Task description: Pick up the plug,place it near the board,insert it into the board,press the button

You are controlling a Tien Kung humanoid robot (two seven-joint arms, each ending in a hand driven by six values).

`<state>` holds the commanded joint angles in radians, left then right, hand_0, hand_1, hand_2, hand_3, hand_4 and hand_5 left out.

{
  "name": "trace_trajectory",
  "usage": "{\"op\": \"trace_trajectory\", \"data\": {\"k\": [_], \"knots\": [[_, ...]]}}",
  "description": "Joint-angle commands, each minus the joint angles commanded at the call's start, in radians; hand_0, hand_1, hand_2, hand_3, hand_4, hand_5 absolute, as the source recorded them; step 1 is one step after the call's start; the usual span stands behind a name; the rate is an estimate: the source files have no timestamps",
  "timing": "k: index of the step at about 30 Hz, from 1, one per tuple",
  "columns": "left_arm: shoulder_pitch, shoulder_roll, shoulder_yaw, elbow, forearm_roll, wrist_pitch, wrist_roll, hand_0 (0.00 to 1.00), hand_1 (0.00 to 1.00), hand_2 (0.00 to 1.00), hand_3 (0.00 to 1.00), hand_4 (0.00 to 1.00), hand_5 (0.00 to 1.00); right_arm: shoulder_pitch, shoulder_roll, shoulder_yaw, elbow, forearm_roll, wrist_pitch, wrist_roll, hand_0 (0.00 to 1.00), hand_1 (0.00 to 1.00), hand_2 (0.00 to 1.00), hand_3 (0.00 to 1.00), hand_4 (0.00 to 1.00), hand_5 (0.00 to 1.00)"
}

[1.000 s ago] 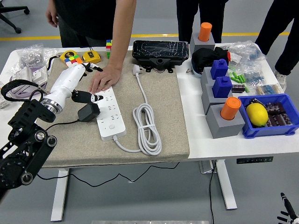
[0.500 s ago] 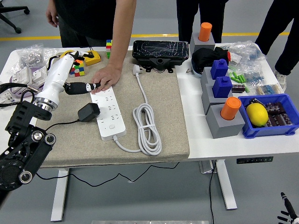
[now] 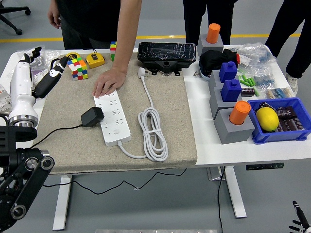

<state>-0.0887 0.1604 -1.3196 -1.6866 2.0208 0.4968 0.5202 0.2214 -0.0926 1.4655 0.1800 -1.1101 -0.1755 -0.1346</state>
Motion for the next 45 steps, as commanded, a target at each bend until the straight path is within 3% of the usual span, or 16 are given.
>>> {"op": "trace_trajectory", "data": {"k": [3,5,10,13,28,45], "knots": [[0.049,0.009,-0.003,-0.045,0.040,-0.074,0.093,0.850,0.888,0.872,0.852,0.998,0.998,-0.001,0.000,0.002,0.000,-0.004,0.001,-0.002,0.809,0.775,0.760,0.822,0.998,0.998],[0.070,0.013,-0.001,-0.062,0.041,-0.118,0.125,0.850,0.888,0.872,0.852,0.998,0.998,-0.002,0.000,0.003,0.000,-0.004,0.001,-0.002,0.809,0.775,0.760,0.822,0.998,0.998],[0.119,0.019,0.013,-0.088,0.023,-0.234,0.125,0.827,0.845,0.838,0.821,0.998,0.998,-0.001,-0.003,0.000,0.000,-0.003,0.000,-0.001,0.809,0.775,0.760,0.822,0.998,0.998],[0.131,0.024,0.028,-0.083,0.010,-0.272,0.125,0.828,0.844,0.831,0.814,0.998,0.998,-0.003,-0.003,-0.003,0.000,-0.003,0.001,-0.001,0.808,0.775,0.760,0.822,0.998,0.998],[0.116,0.032,0.117,-0.047,-0.043,-0.313,0.125,0.830,0.846,0.831,0.811,0.998,0.998,0.001,-0.006,-0.003,0.000,-0.005,0.001,-0.004,0.809,0.775,0.760,0.822,0.998,0.998],[0.081,0.027,0.145,0.009,-0.067,-0.337,0.125,0.836,0.848,0.831,0.815,0.998,0.998,0.007,-0.007,-0.005,0.000,-0.002,0.001,-0.004,0.809,0.775,0.760,0.822,0.998,0.998]]}}
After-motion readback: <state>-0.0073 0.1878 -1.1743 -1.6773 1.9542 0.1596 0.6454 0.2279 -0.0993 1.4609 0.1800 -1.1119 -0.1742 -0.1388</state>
